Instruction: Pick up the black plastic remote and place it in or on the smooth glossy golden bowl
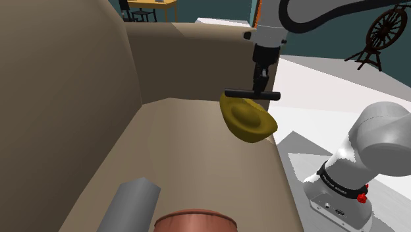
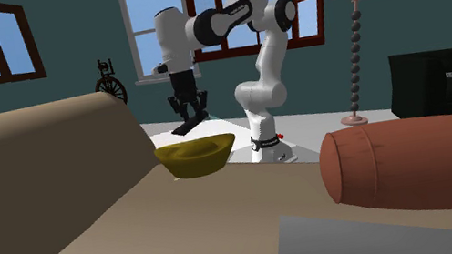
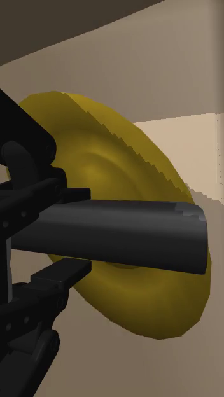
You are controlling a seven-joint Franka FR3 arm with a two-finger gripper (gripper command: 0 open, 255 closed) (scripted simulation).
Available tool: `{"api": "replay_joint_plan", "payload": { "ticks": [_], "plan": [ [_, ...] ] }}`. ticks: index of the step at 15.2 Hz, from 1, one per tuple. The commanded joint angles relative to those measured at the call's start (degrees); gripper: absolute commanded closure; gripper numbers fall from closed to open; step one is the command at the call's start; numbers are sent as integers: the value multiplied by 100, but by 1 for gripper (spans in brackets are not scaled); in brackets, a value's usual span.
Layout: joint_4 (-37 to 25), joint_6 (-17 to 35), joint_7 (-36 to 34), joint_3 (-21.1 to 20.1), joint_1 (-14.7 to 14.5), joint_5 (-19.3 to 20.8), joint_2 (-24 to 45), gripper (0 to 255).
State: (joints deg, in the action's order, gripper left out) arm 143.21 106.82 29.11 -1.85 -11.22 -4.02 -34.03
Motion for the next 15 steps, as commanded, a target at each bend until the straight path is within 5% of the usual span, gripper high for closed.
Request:
{"api": "replay_joint_plan", "payload": {
  "ticks": [1, 8, 15],
  "plan": [
    [166, 178, 30, 12, 7, 5, 11, 255],
    [629, 807, 59, -2, 0, -17, 177, 255],
    [629, 807, 59, -2, 0, -17, 177, 255]
  ]
}}
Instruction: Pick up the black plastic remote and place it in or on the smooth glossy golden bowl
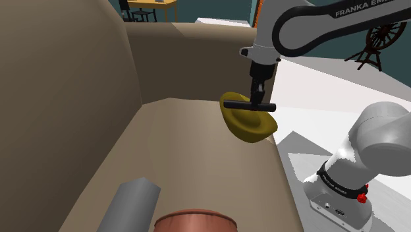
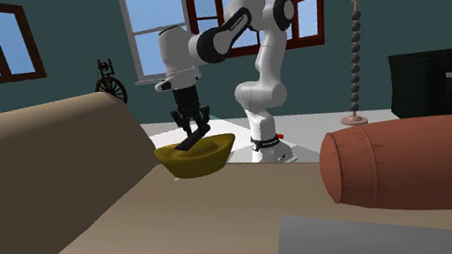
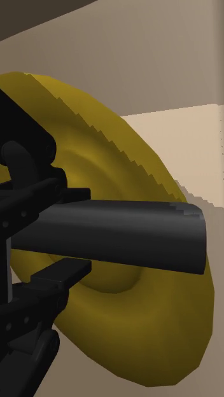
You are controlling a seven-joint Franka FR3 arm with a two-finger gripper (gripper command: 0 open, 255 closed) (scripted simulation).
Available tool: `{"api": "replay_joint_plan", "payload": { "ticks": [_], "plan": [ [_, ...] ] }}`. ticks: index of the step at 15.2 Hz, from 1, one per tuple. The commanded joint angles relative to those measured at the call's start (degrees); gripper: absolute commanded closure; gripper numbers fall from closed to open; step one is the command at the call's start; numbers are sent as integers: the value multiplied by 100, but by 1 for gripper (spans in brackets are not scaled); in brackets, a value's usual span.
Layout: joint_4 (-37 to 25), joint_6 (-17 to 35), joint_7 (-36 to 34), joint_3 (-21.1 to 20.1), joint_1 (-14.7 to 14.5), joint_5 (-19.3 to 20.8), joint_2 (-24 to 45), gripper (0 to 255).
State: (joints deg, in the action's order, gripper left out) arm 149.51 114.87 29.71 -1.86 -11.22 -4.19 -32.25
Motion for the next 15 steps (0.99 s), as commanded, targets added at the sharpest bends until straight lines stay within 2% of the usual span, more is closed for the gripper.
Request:
{"api": "replay_joint_plan", "payload": {
  "ticks": [1, 2, 7, 11, 15],
  "plan": [
    [0, 1, 0, 0, 0, 0, 0, 255],
    [0, 1, 0, 0, 0, 0, 0, 0],
    [0, 1, 0, 0, 0, 0, 0, 0],
    [-628, -783, -11, 37, 22, 41, -156, 0],
    [-628, -783, -11, 37, 22, 41, -156, 0]
  ]
}}
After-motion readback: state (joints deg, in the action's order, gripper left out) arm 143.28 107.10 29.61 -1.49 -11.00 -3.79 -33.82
